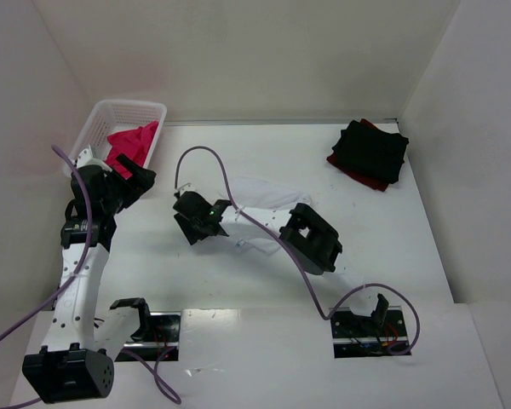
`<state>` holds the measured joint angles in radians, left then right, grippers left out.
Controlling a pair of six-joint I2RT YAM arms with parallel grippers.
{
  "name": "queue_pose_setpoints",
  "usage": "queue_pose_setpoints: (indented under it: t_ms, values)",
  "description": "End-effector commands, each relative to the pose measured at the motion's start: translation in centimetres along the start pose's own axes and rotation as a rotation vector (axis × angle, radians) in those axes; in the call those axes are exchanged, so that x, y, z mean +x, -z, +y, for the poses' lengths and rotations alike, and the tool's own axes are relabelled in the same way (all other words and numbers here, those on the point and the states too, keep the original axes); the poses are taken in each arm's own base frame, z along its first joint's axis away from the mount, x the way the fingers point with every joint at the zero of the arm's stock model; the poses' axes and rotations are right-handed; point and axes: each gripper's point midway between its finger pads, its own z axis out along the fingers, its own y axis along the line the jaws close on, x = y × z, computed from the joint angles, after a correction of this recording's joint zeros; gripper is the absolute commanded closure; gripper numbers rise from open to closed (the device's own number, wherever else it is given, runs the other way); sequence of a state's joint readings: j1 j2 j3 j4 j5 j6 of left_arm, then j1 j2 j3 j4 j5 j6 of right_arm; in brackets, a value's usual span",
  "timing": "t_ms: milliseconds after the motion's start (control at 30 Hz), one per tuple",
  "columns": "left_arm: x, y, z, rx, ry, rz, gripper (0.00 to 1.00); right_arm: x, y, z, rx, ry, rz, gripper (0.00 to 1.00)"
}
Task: Fold and stack the t-shirts
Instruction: Flatten out the tshirt
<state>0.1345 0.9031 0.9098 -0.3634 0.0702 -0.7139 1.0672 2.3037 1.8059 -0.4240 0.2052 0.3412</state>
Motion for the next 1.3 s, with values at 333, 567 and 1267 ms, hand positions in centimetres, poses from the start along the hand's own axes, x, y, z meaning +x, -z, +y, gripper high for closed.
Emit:
queue_pose_setpoints:
  t_ms: [333, 567, 1267]
  values:
    - [-1.2, 0.5, -0.1, -0.004, -0.014, -0.054, 0.0, 1.0, -2.3, -1.2, 0.099, -0.012, 0.017, 1.0]
    - [-1.1, 0.3, 0.1, -0.01, -0.014, -0.046, 0.0, -5.4, 3.0, -1.3, 0.124, -0.101, -0.146, 1.0]
    - [6.2, -3.3, -4.2, 0.375, -0.295, 0.345, 0.0, -12.8, 34.0, -25.0, 0.352, -0.58, -0.701, 1.0]
